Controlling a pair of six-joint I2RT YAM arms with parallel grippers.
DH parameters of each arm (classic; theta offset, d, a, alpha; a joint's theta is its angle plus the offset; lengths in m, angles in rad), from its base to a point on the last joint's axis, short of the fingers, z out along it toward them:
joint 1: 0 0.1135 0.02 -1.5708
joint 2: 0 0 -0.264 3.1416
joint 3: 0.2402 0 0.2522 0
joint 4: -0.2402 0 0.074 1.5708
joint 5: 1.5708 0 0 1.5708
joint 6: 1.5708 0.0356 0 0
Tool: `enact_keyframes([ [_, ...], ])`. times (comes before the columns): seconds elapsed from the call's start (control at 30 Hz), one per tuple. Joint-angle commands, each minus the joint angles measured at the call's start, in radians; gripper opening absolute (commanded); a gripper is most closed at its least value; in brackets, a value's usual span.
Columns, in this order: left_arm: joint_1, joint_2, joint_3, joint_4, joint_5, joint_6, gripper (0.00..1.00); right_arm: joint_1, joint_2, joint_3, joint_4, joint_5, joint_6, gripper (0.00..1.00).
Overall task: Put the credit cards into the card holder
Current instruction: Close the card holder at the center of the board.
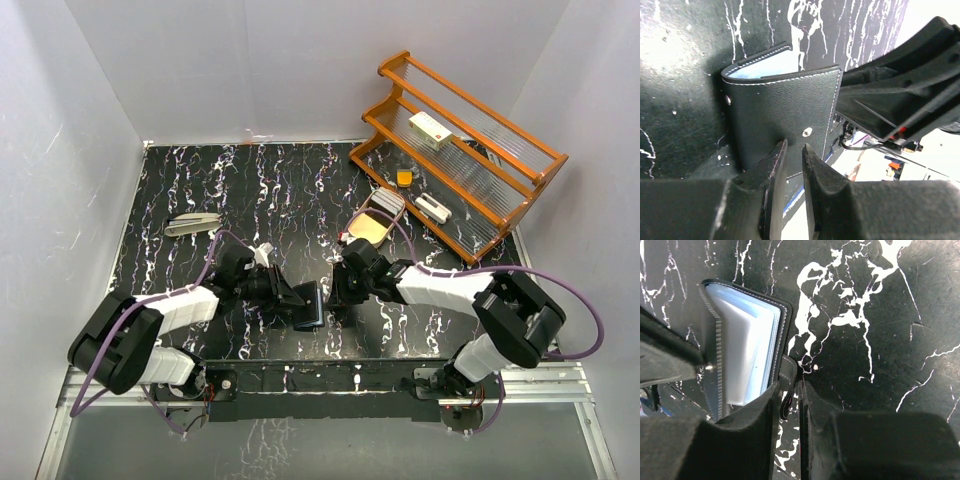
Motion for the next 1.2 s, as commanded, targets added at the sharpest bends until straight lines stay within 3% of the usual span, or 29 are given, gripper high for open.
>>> enact_keyframes([
  [0.0,-0.004,0.015,0.052,-0.075,-0.034,0.07,0.17,0.006,-0.073,0.014,0.017,-0.005,0.02,0.19],
  [0.23,-0.004,0.033,0.059,-0.1,-0.052,0.111,0.16,0.006,-0.111,-0.004,0.019,0.0,0.044,0.21],
  [0.4,-0.006,0.09,0.061,-0.083,-0.049,0.118,0.1,0.006,-0.122,-0.025,0.042,0.004,0.07,0.28],
  [0.63,-0.013,0.117,0.087,-0.119,-0.064,0.143,0.11,0.005,-0.126,-0.069,0.109,-0.015,0.122,0.37],
  [0.93,-0.047,0.049,0.115,-0.132,-0.082,0.085,0.13,0.006,-0.123,-0.092,0.15,-0.04,0.146,0.38],
  [1.17,-0.063,0.11,0.108,-0.082,-0.073,0.077,0.13,0.006,-0.114,-0.096,0.175,-0.057,0.152,0.38],
])
